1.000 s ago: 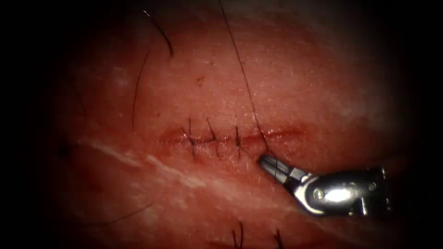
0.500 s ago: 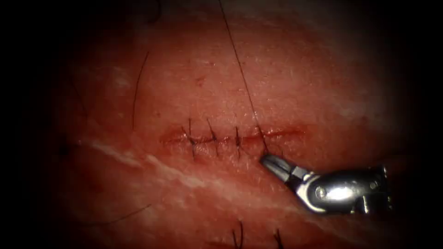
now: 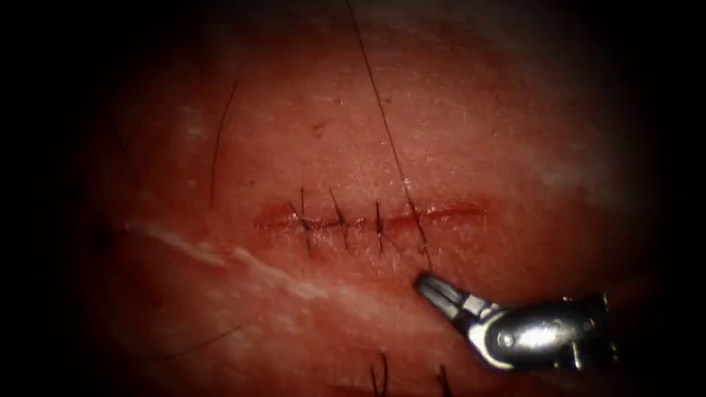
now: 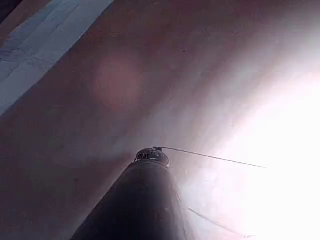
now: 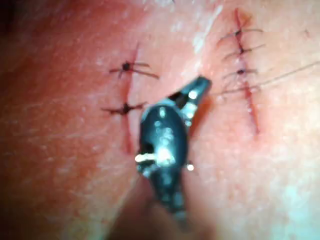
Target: Wound Closure
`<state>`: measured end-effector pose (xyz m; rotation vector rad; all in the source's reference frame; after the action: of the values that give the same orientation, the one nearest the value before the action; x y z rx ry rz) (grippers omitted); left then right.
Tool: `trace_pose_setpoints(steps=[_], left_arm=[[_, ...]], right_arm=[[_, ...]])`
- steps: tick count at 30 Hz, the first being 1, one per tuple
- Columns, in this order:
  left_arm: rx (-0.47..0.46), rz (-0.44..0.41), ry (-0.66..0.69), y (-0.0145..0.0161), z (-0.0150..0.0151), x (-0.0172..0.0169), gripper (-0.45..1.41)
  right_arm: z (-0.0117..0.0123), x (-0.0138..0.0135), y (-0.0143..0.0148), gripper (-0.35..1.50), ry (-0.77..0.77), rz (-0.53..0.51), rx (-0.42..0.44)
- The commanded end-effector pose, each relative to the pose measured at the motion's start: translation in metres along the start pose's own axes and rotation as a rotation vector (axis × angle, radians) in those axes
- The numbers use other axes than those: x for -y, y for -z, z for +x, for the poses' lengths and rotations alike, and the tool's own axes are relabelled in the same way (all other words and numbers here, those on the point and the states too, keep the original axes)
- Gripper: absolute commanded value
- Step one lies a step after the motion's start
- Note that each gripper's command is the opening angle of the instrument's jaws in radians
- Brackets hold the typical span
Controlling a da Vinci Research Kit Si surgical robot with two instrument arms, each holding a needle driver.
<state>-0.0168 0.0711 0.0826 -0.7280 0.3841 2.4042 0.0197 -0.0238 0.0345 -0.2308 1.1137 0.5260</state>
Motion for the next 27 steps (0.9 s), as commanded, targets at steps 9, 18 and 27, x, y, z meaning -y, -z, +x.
trace_pose_setpoints(steps=[9, 18, 27], left_arm=[[-0.006, 0.044, -0.005, -0.0013, 0.0005, 0.0022, -0.45], [-0.002, 0.052, -0.009, -0.0018, 0.0007, 0.0022, -0.45], [-0.025, 0.03, -0.006, -0.0009, 0.0003, 0.0009, -0.45]], right_arm=[[-0.0015, 0.003, 0.0006, -0.35, -0.006, -0.003, -0.009], [-0.0037, 0.005, 0.0016, -0.35, 0.0, 0.023, 0.025], [-0.0037, 0.0046, 0.0017, -0.35, -0.002, 0.022, 0.028]])
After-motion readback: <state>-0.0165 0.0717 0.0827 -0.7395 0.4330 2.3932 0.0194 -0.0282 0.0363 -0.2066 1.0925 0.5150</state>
